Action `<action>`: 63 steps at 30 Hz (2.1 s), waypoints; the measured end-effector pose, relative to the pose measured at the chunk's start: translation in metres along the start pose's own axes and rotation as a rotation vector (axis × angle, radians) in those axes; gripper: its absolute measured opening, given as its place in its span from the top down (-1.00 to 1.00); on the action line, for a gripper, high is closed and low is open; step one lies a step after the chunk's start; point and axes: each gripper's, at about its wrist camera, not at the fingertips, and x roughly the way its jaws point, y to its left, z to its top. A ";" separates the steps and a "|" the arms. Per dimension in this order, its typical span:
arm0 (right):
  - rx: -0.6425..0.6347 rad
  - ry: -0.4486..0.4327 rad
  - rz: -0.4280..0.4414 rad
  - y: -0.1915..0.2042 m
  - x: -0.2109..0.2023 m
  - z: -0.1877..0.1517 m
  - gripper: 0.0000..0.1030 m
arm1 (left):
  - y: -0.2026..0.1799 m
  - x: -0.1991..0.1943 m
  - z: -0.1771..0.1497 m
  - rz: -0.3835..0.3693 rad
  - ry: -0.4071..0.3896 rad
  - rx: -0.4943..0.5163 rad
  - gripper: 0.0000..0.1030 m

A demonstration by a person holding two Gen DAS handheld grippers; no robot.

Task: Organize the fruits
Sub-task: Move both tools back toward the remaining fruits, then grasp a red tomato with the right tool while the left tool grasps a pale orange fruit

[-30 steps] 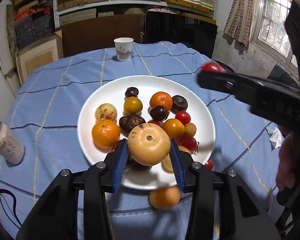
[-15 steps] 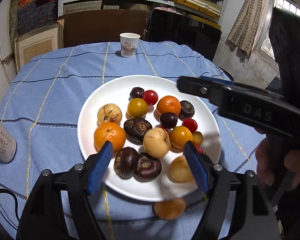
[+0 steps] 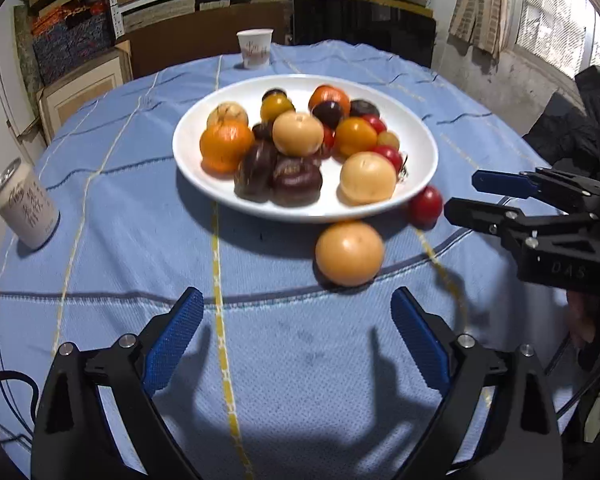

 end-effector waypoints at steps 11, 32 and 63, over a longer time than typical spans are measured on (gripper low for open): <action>-0.017 0.026 -0.071 0.007 0.026 0.007 -0.21 | -0.005 0.003 -0.006 0.027 0.008 -0.017 -0.79; -0.054 0.016 -0.022 0.021 0.009 -0.011 0.43 | -0.015 0.008 0.007 0.029 0.005 0.004 -0.80; 0.148 -0.093 0.057 -0.009 -0.034 -0.054 0.43 | -0.042 0.029 0.023 0.058 -0.032 0.032 -0.79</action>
